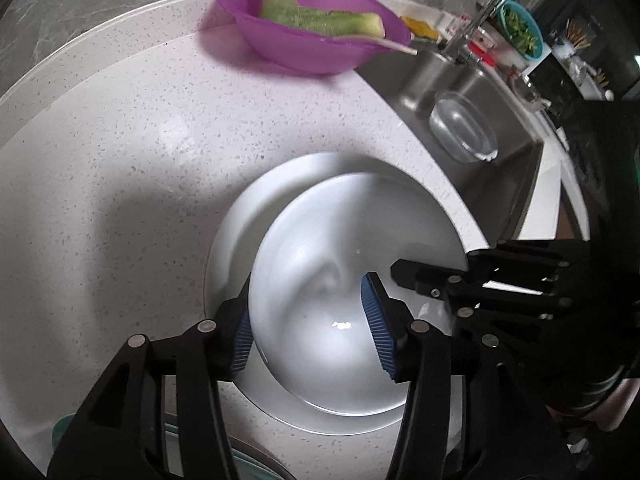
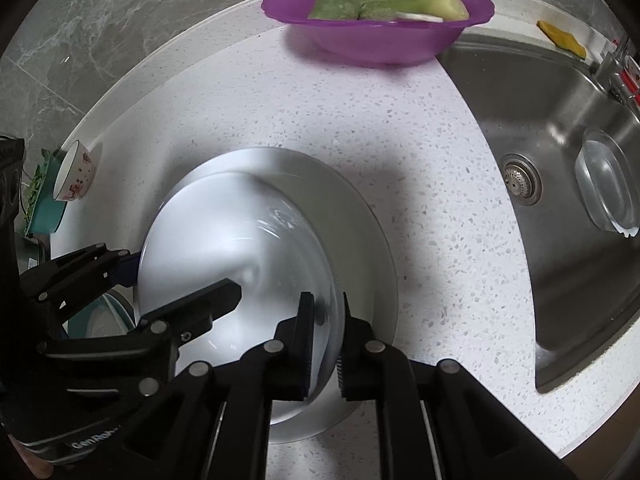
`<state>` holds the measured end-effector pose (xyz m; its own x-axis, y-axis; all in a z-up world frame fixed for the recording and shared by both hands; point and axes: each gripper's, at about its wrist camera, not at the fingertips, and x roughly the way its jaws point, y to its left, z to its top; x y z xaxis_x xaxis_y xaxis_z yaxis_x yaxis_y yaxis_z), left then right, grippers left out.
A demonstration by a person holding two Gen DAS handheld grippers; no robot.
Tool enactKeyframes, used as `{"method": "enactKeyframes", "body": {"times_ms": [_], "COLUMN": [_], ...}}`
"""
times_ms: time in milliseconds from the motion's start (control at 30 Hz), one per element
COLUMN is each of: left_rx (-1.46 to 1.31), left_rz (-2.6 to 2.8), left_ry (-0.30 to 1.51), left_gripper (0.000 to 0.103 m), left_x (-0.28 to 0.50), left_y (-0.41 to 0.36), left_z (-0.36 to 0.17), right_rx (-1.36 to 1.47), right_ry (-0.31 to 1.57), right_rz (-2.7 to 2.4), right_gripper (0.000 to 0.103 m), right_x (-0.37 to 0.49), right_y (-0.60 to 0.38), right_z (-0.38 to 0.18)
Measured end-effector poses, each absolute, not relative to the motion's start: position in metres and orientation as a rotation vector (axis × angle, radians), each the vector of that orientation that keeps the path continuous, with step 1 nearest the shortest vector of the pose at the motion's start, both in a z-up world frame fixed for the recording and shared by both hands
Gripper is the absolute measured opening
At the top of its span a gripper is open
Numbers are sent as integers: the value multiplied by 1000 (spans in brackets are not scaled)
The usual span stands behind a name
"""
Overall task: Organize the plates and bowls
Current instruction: 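Carry the small white bowl into the large white bowl and open both grippers, then move both grippers to the red-floral white bowl and grasp its rim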
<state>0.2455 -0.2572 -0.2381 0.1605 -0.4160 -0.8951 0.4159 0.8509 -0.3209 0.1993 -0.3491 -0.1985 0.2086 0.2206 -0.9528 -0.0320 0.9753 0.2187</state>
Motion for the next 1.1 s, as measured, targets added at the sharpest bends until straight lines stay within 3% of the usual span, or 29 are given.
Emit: {"method": "enactKeyframes", "body": {"times_ms": [100, 133, 200, 300, 433, 567, 700, 800, 967, 1100], "left_rx": [-18, -19, -61, -73, -152, -247, -313, -337, -359, -341], "left_rz": [-598, -590, -604, -597, -615, -642, -550, -363, -19, 60], "left_ry": [1244, 1237, 1232, 1216, 1208, 1174, 1117, 1097, 1086, 1085], "left_gripper": [58, 67, 70, 74, 77, 79, 86, 86, 87, 90], "left_x": [245, 246, 248, 250, 253, 253, 251, 254, 262, 277], "left_y": [-253, -251, -245, -238, -221, -188, -110, -23, 109, 155], "left_z": [-229, -226, -219, -208, -192, -167, -145, -142, -146, -150], "right_rx": [186, 196, 202, 202, 211, 212, 202, 226, 163, 76], "right_ry": [1347, 1339, 1330, 1321, 1309, 1308, 1258, 1203, 1129, 1149], "right_rz": [177, 178, 178, 186, 198, 185, 184, 224, 437, 615], "right_gripper": [13, 13, 15, 26, 54, 57, 59, 70, 84, 88], "right_x": [199, 198, 198, 197, 197, 198, 207, 227, 284, 333], "right_y": [-351, -353, -355, -353, -351, -353, -353, -340, -255, -149], "right_z": [-198, -196, -193, -188, -179, -167, -134, -105, -66, -77]}}
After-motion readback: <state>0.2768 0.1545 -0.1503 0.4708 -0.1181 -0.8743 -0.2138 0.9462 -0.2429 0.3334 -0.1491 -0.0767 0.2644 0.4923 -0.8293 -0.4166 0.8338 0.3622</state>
